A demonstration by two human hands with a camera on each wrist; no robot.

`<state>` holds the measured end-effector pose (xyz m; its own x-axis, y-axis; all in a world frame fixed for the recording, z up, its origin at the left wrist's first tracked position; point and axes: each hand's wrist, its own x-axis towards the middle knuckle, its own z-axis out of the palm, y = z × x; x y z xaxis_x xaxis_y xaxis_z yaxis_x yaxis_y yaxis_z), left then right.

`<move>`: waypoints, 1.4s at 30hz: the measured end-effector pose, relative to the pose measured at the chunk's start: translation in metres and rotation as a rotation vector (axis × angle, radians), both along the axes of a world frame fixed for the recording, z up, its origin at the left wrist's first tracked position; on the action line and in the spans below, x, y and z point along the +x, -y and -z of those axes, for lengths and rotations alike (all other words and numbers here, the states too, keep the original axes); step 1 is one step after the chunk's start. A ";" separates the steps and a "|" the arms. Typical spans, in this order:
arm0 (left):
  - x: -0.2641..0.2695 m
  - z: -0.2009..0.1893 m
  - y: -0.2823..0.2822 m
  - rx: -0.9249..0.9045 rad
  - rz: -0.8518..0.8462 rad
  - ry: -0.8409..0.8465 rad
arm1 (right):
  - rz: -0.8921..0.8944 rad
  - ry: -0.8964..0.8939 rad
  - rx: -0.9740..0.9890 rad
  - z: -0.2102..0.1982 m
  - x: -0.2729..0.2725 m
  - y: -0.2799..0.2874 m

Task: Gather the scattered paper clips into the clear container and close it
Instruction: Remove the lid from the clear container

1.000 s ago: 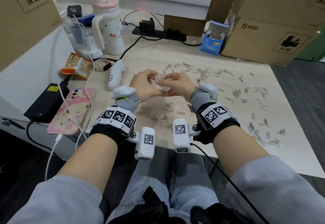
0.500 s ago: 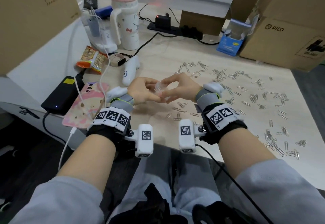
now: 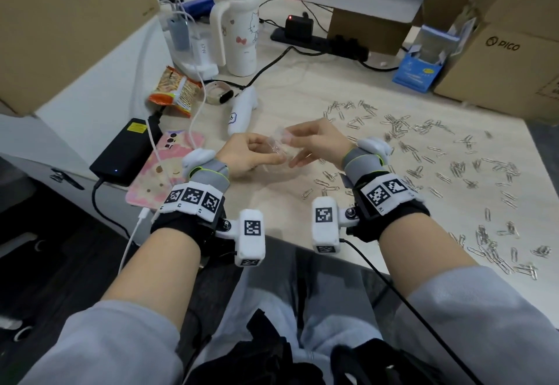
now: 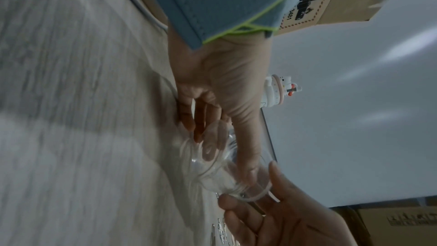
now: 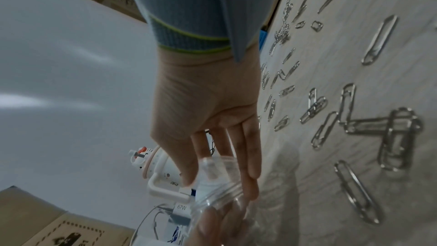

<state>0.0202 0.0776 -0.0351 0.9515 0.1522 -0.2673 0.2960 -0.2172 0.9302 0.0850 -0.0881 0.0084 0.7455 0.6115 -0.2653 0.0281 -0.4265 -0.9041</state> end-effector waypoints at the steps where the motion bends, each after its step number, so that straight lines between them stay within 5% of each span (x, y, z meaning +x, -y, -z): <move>1: 0.000 0.001 -0.001 -0.006 -0.002 0.006 | 0.051 -0.016 0.017 0.001 0.002 -0.001; 11: -0.005 0.005 0.001 0.115 0.046 0.090 | 0.372 -0.086 0.026 0.027 0.011 -0.014; 18: -0.003 0.005 0.010 0.151 0.052 0.109 | 0.402 -0.026 -0.052 0.030 0.010 -0.014; 29: -0.003 -0.019 0.037 0.412 -0.066 0.155 | 0.518 0.053 -0.006 0.020 0.000 0.042; 34: 0.007 -0.034 0.074 0.415 -0.126 0.388 | 0.656 0.163 -0.007 0.017 -0.009 0.092; 38: 0.011 -0.032 0.099 0.304 -0.078 0.443 | 0.717 0.287 -0.143 0.016 -0.019 0.124; 42: 0.010 -0.026 0.131 0.328 0.034 0.278 | 0.806 0.362 -0.460 0.017 -0.033 0.176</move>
